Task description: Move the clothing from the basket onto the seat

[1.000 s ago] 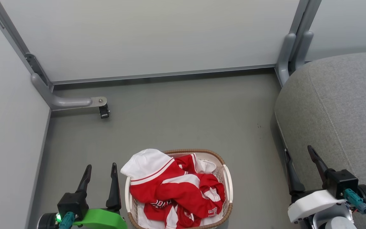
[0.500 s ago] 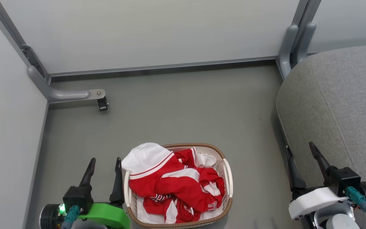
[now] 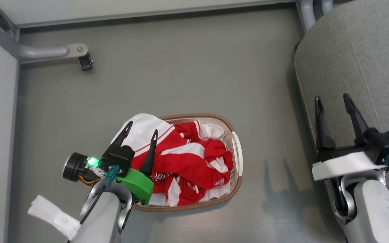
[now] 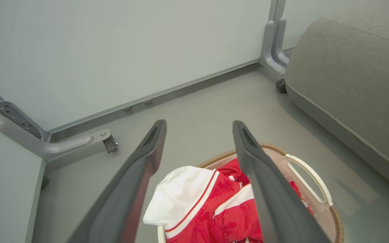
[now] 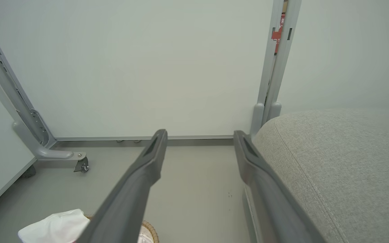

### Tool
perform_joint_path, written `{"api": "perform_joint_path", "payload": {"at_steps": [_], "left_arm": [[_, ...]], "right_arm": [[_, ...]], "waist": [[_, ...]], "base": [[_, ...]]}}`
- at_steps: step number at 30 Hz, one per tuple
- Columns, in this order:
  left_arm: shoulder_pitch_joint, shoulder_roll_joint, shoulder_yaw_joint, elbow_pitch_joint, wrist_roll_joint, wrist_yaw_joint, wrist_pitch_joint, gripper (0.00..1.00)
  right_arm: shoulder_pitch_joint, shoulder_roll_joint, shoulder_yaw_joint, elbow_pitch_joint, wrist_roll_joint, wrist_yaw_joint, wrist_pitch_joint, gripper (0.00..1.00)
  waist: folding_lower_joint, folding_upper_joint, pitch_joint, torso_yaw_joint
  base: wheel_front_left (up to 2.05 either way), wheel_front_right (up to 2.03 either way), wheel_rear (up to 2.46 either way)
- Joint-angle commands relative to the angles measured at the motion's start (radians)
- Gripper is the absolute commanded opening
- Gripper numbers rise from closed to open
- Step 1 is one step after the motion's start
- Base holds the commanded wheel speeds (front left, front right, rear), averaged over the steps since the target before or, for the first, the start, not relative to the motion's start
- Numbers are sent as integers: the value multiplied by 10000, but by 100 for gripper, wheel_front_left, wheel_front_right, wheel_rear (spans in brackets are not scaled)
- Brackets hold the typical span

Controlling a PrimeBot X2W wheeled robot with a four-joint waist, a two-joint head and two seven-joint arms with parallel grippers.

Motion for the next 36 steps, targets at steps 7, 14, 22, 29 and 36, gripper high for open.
{"api": "perform_joint_path", "payload": {"at_steps": [7,14,22,29,36], "left_arm": [[-1840,412,-1142,2291,790,-127,3,100],[-3083,661,-2250,4413,1314,-156,4,100],[-4047,855,-2883,5890,1459,-161,31,100],[-4571,947,-2875,6364,1292,183,12,100],[-4778,963,-2790,6563,1120,463,4,40]], "right_arm": [[-1277,-35,26,-319,456,-4,-47,100],[-1923,-30,141,-464,956,-3,-46,100],[-2181,-32,341,-576,1412,-4,-47,100],[-2266,-32,342,-576,1611,-3,-47,100],[-2340,-35,382,-505,1703,-4,-47,100]], "waist": [[-1,0,3335,-1397],[-1,0,4621,-2027],[-1,0,5457,-2482],[-1,0,5739,-2579],[-1,0,5730,-2525]], "base": [[0,0,0],[0,0,0],[0,0,0],[0,0,0],[0,0,0]]}}
